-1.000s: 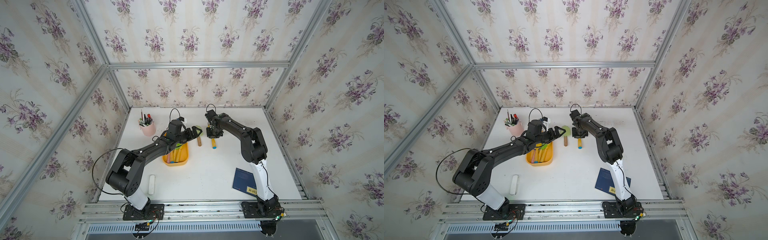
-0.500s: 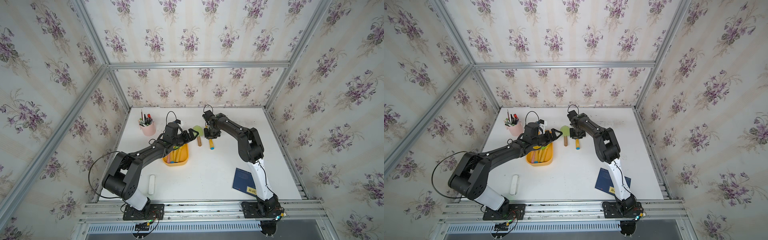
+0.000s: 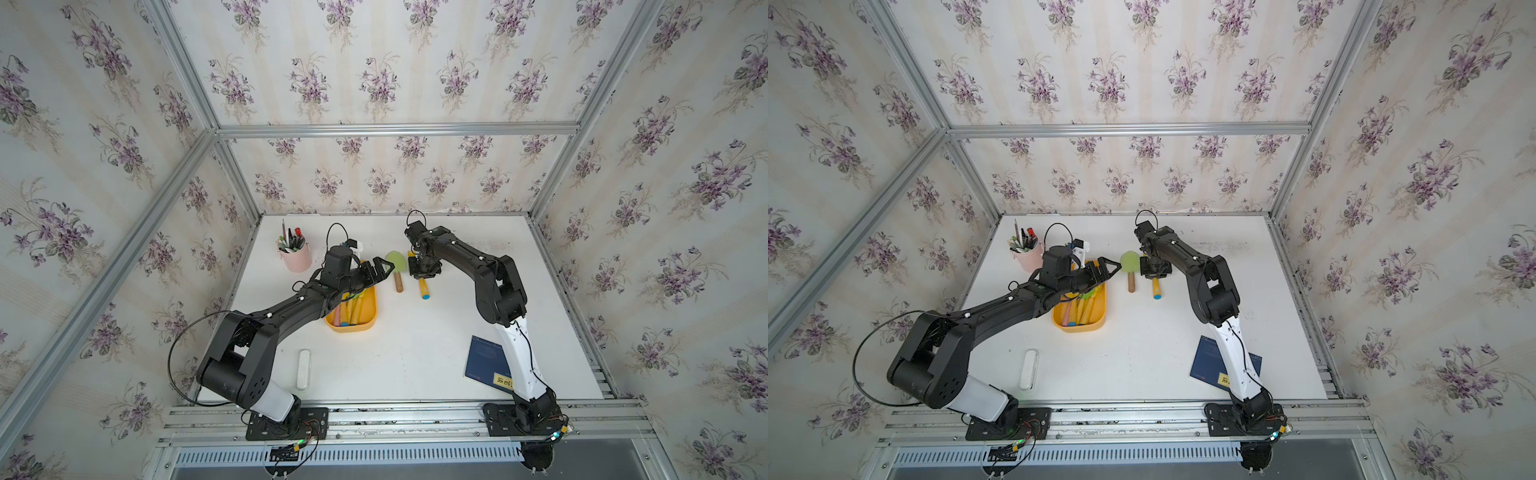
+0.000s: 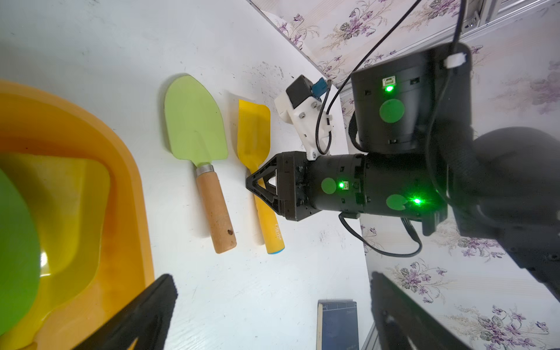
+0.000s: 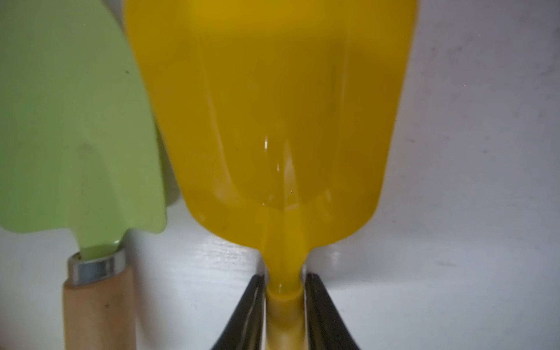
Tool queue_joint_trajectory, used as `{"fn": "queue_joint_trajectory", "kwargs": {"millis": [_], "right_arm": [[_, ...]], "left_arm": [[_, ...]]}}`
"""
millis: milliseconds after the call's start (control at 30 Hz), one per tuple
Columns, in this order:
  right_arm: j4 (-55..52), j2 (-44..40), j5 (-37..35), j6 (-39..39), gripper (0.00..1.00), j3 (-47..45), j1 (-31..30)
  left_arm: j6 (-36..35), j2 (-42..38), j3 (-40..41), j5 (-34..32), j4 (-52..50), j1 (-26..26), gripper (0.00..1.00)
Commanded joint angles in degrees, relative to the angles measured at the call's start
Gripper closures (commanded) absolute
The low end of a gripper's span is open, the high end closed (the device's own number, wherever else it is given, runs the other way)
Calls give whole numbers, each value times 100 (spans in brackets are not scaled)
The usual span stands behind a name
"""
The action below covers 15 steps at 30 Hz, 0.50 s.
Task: Take the shovel out of the storage box
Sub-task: Place the shovel at the center of the board.
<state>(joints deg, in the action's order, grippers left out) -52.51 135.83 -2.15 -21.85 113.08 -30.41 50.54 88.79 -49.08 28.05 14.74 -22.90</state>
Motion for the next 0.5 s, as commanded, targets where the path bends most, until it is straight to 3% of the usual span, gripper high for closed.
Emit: {"fn": "queue_joint_trajectory", "kwargs": {"millis": [0, 467], "right_arm": [[-91, -6, -73, -48, 70, -60, 0], [-30, -186, 9, -175, 59, -91, -214]], "left_arm": [[7, -34, 26, 59, 187, 9, 1], [-16, -73, 12, 94, 109, 13, 1]]}}
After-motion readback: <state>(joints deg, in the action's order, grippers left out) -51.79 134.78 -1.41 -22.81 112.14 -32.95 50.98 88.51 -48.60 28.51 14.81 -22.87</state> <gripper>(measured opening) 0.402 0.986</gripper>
